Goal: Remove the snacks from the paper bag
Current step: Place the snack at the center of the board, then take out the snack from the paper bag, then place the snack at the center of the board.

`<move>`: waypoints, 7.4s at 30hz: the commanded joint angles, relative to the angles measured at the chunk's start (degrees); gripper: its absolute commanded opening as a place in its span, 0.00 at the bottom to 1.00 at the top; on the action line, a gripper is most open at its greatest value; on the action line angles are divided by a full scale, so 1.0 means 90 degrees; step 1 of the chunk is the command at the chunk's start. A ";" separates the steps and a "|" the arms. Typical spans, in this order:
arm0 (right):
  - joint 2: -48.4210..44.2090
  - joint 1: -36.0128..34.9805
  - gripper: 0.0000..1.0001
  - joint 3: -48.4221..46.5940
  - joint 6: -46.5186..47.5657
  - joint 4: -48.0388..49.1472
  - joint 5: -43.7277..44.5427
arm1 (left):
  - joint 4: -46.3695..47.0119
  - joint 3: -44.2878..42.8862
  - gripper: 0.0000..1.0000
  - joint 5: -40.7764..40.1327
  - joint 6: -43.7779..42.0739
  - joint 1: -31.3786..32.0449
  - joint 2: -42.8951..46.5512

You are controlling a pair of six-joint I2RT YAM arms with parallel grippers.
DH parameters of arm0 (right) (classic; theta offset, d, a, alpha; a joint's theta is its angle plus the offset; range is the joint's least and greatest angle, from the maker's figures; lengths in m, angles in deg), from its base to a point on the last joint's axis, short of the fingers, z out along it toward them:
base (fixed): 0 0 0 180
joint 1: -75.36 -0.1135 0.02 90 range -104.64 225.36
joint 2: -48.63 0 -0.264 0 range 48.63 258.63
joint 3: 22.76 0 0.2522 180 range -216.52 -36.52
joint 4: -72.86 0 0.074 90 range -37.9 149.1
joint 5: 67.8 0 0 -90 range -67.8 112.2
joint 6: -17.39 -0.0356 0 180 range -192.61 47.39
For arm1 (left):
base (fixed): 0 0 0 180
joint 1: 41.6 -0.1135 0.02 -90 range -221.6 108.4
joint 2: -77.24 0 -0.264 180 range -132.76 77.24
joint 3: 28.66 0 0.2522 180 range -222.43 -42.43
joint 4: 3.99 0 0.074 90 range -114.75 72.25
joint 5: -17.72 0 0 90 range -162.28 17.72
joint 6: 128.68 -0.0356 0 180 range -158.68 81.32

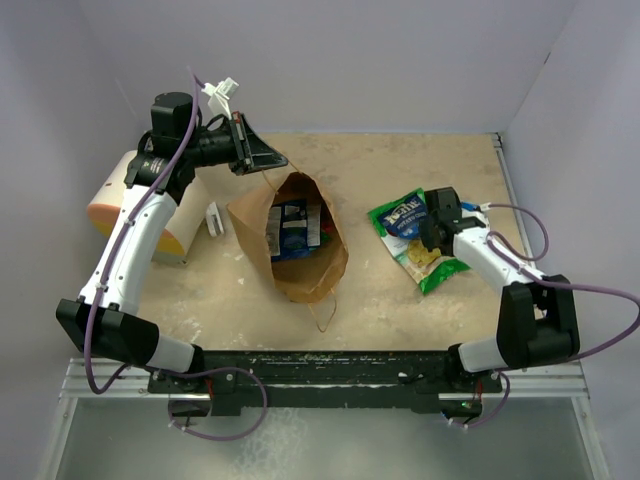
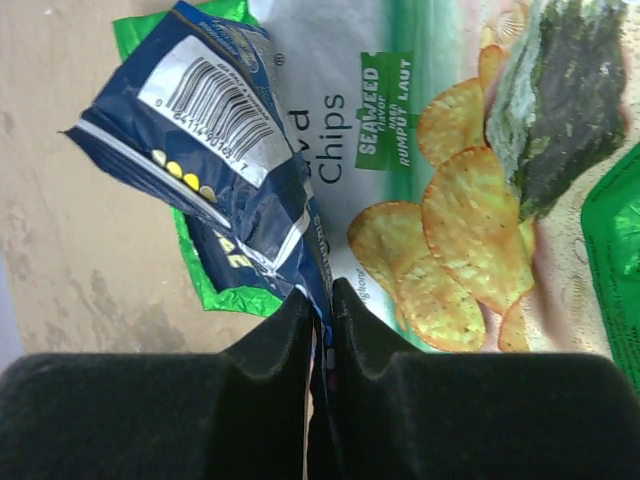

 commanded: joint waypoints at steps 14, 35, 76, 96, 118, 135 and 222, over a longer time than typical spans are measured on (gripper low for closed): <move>-0.1329 -0.0037 0.50 0.1277 -0.0193 -0.1485 -0.0574 | 0.0473 -0.0035 0.00 0.0188 0.0034 0.0007 0.0204; -0.3530 -0.0657 0.84 0.0494 0.9661 0.2652 -0.6449 | 0.0521 -0.0044 0.00 0.0145 0.0063 0.0028 0.0248; 0.0984 -0.4609 0.74 -0.0922 1.4645 0.3578 -0.4103 | 0.0512 0.0040 0.00 0.0081 0.0195 0.0018 0.0380; 0.1463 -0.4175 0.50 -0.1191 1.5002 0.3232 -0.4494 | 0.0453 0.0020 0.00 0.0076 0.0180 0.0018 0.0382; 0.1220 -0.4080 0.00 -0.1430 1.4935 0.2703 -0.4912 | 0.0496 -0.0019 0.00 0.0124 0.0191 0.0013 0.0341; -0.0260 -0.4092 0.00 -0.0937 1.4148 0.2635 -0.4820 | 0.0511 -0.0075 0.00 0.0125 0.0182 0.0017 0.0253; -0.1729 -0.0243 0.00 0.0470 -0.0408 0.1866 0.1357 | 0.0453 -0.0022 0.00 0.0180 0.0045 -0.0029 0.0221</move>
